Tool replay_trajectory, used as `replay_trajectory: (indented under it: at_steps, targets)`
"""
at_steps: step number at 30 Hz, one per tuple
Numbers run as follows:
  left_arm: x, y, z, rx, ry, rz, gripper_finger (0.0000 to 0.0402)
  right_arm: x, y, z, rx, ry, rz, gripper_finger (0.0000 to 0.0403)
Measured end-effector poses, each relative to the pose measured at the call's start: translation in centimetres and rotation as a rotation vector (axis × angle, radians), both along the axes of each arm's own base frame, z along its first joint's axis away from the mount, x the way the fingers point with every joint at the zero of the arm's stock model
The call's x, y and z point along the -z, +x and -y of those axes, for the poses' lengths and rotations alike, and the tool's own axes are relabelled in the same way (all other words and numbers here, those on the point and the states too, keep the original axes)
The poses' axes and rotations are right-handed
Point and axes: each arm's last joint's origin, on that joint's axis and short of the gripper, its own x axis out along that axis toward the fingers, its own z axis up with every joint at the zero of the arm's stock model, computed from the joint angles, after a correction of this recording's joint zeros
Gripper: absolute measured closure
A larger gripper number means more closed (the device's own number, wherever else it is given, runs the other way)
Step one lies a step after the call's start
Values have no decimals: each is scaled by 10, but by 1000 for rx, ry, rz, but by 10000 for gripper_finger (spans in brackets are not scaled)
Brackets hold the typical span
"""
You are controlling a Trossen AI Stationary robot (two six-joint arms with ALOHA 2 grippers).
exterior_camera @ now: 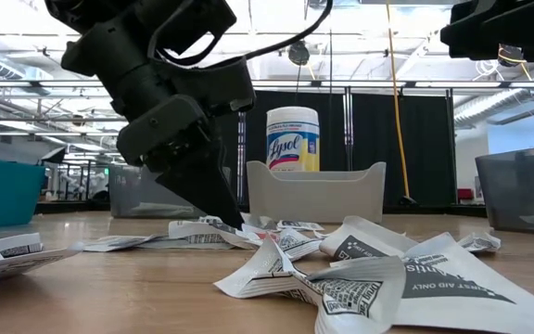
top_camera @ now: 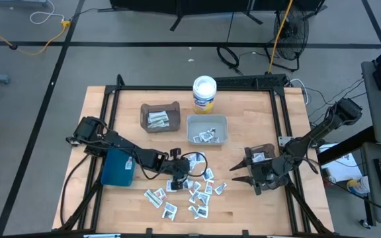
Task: Pick & Place First Aid Supplies
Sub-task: Put the gray towelette pack into the gray bin
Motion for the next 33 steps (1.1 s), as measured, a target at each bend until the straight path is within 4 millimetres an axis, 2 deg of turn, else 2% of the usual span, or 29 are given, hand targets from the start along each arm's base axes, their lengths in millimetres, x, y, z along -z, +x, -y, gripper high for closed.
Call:
replay_trajectory:
  at_steps: [33]
  targets:
    - [-1,-2,4,12,3,-2,310,0,0,0,0,0,-1,232]
